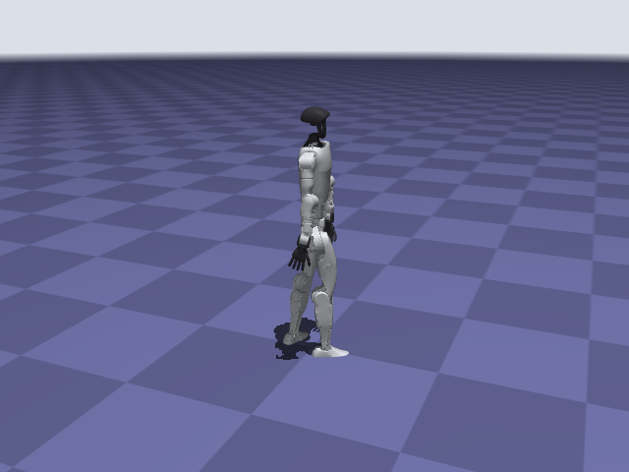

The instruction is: In place motions

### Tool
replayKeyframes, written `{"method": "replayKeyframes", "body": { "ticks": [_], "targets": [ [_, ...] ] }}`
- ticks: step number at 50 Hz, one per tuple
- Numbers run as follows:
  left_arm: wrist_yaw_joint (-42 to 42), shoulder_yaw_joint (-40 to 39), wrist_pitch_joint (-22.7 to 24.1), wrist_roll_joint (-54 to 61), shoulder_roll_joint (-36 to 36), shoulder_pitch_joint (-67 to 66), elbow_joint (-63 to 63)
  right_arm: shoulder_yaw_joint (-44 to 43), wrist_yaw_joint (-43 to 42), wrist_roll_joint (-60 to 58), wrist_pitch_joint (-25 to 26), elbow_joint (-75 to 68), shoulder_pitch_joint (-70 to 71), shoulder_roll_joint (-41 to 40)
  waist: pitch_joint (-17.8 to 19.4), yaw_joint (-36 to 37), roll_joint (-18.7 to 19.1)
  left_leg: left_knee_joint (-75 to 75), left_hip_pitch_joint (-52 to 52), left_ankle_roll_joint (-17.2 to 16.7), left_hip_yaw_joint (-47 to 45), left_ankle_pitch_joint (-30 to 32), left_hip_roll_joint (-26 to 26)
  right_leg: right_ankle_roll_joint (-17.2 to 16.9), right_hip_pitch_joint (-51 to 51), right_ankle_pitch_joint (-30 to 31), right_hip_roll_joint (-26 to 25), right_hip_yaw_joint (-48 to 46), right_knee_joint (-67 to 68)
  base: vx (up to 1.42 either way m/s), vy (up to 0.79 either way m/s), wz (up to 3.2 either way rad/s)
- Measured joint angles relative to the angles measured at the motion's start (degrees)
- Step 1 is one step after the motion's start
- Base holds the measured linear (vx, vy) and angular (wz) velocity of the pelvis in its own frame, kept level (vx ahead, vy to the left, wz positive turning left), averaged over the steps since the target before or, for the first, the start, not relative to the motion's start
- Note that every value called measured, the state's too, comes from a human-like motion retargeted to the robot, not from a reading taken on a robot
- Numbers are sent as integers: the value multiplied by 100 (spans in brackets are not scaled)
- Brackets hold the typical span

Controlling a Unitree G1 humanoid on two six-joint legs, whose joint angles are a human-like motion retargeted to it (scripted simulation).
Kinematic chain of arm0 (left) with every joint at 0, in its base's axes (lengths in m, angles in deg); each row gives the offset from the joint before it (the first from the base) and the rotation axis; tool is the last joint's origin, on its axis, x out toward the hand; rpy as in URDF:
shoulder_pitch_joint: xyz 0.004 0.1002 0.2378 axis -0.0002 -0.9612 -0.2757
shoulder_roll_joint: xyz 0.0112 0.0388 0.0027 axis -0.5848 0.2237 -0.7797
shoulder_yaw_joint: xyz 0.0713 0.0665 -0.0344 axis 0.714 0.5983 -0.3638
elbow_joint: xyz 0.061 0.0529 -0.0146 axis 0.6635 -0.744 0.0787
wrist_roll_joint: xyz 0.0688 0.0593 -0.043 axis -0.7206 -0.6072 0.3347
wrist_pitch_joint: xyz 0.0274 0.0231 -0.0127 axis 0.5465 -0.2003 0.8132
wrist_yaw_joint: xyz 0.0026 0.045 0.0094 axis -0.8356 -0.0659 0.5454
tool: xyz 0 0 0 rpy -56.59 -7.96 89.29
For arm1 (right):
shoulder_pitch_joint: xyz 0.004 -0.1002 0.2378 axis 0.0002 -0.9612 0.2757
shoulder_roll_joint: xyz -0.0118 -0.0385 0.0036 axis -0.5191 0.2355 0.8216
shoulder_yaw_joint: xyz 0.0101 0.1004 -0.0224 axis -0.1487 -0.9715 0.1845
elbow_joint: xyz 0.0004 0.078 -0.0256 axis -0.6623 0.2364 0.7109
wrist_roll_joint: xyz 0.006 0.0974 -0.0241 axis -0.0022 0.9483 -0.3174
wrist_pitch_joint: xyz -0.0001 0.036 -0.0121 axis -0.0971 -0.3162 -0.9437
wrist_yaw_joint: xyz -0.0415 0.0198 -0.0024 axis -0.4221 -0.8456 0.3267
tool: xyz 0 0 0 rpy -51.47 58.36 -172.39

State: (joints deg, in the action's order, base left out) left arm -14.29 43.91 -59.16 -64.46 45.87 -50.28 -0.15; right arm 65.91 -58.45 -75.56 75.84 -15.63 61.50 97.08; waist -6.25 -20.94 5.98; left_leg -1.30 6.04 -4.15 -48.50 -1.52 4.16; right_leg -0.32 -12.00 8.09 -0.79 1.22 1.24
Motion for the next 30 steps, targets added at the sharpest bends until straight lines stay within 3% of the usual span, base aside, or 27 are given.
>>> {"method": "replayKeyframes", "body": {
  "ticks": [14,20,30],
  "targets": [
    [441,-867,-220,417,-961,-152,-652,-166,181,-29,-264,843,-154,181,-89,1489,-592,-89,-797,435,2404,415,-489,42,960,-657,837,-2581,-162,15,3,171],
    [473,-1312,-275,751,-1176,-331,-904,-234,297,172,-354,1211,-17,148,108,2149,-811,-138,-894,481,2870,507,-630,24,1244,-743,941,-3098,-230,10,2,73],
    [412,-1319,-466,792,-1016,-609,-904,160,588,135,-442,1511,52,-241,200,2561,-894,-142,-1023,503,3342,614,-688,-41,1476,-791,934,-3617,-351,9,2,44]
  ]
}}
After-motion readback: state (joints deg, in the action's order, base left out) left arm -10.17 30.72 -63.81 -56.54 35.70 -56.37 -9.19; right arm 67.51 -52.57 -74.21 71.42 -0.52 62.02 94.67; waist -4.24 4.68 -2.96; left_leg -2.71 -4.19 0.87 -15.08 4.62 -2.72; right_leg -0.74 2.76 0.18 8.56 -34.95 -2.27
